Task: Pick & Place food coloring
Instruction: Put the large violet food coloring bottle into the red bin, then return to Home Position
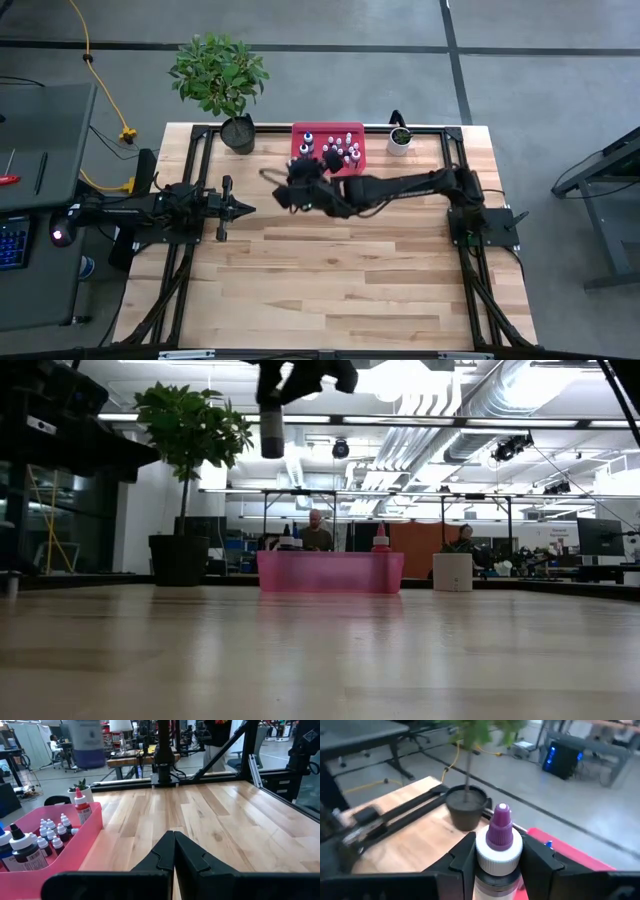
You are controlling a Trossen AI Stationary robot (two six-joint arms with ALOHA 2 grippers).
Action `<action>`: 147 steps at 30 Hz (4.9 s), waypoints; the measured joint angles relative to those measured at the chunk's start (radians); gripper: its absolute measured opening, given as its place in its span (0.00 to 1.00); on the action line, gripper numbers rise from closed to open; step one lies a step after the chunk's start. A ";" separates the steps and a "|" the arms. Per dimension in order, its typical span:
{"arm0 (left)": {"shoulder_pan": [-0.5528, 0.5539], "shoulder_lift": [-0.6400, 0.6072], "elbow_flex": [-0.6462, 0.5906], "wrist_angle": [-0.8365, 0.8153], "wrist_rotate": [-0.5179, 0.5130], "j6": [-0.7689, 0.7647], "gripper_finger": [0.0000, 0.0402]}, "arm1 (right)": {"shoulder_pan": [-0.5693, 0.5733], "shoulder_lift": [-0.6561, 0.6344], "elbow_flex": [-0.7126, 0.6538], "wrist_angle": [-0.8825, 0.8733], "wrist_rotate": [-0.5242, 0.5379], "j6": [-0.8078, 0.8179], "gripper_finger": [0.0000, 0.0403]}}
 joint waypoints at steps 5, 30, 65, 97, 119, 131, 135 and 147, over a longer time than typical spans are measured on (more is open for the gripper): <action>0.000 0.000 0.000 0.000 0.000 0.000 0.00 | -0.061 -0.055 -0.086 0.001 -0.010 0.120 0.28; 0.000 0.000 0.000 0.000 0.000 0.000 0.00 | -0.268 -0.184 -0.730 0.471 0.032 0.138 0.28; 0.000 0.000 0.000 0.000 0.000 0.000 0.00 | -0.341 -0.024 -0.731 0.542 -0.146 0.221 0.41; 0.000 0.000 0.000 0.000 0.000 0.000 0.00 | -0.346 -0.178 -0.734 0.457 -0.200 0.011 0.71; 0.000 0.000 0.000 0.000 0.000 0.000 0.00 | -0.182 -0.938 -1.004 0.036 -0.671 -0.046 0.73; 0.000 0.000 0.000 0.000 0.000 0.000 0.00 | -0.096 -1.349 -1.458 0.490 -0.845 0.004 0.73; 0.000 0.000 0.000 0.000 0.000 0.000 0.00 | -0.095 -1.432 -1.545 0.633 -0.918 -0.085 0.73; 0.000 0.000 0.000 0.000 0.000 0.000 0.00 | -0.095 -1.722 -1.781 0.799 -1.117 -0.132 0.73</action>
